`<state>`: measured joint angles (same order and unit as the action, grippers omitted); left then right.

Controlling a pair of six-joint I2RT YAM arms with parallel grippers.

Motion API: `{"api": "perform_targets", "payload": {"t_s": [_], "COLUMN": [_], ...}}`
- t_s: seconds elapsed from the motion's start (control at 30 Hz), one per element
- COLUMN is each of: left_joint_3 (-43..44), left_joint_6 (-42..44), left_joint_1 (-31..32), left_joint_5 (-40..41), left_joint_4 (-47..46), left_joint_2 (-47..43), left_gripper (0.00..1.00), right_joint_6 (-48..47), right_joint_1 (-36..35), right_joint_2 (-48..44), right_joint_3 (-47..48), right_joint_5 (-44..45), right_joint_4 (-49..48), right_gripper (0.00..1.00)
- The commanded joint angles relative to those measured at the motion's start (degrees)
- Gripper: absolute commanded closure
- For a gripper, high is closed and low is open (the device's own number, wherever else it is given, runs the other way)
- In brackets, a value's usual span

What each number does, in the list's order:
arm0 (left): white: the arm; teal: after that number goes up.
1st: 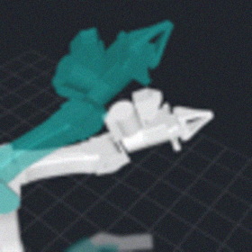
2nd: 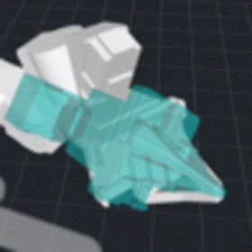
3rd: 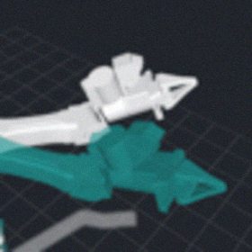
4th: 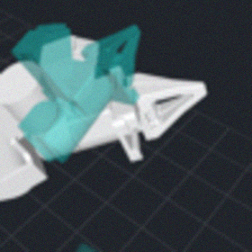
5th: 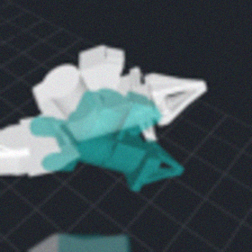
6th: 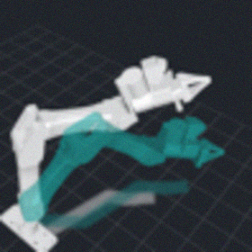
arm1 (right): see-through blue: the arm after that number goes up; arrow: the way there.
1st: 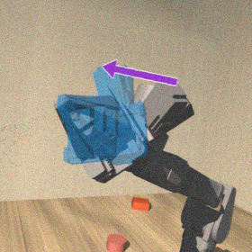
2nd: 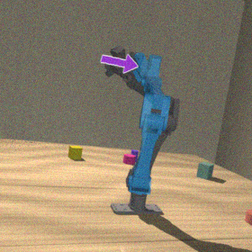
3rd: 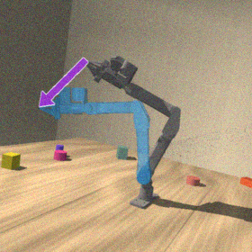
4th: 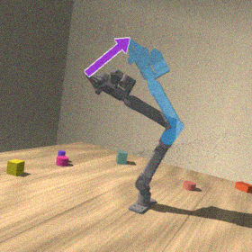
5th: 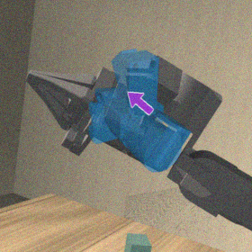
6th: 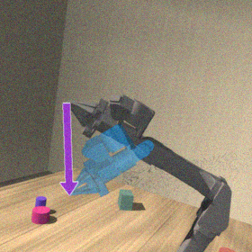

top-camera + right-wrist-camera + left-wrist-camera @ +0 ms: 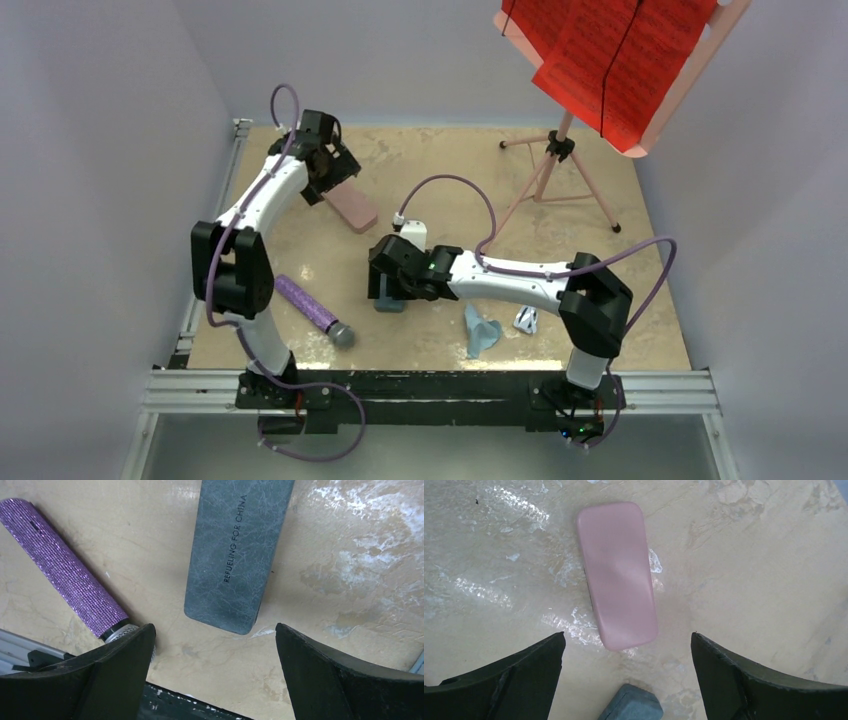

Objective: Organize the sunglasses
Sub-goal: Pick up the sunglasses case from the corner of the board.

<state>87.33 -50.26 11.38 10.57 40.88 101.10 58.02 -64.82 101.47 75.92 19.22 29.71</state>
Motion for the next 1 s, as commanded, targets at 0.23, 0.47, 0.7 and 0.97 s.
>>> {"api": "perform_targets", "payload": {"t_s": [0.23, 0.47, 0.7, 0.97], "left_joint_3": [16.1, 21.0, 22.2, 20.4], "left_joint_6": [0.6, -0.4, -0.5, 0.8], "left_joint_1": [0.4, 2.6, 3.0, 3.0], "left_joint_5": [1.4, 2.4, 1.6, 2.6], "left_joint_4": [11.0, 13.4, 14.9, 14.8], "left_joint_2": [17.0, 25.5, 28.8, 24.3], "left_gripper": [0.00, 0.00, 0.04, 0.54], "right_joint_6": [-0.9, -1.2, -1.0, -0.9], "right_joint_1": [0.3, 0.3, 0.3, 0.3], "right_joint_2": [-6.0, -8.1, -9.3, -9.7], "right_joint_3": [-5.1, -7.3, -9.1, -9.5], "right_joint_5": [-0.9, -0.6, -0.4, -0.6], "right_joint_4": [-5.9, -7.2, -8.2, -8.1], "right_gripper": [0.05, 0.05, 0.05, 0.05]}}
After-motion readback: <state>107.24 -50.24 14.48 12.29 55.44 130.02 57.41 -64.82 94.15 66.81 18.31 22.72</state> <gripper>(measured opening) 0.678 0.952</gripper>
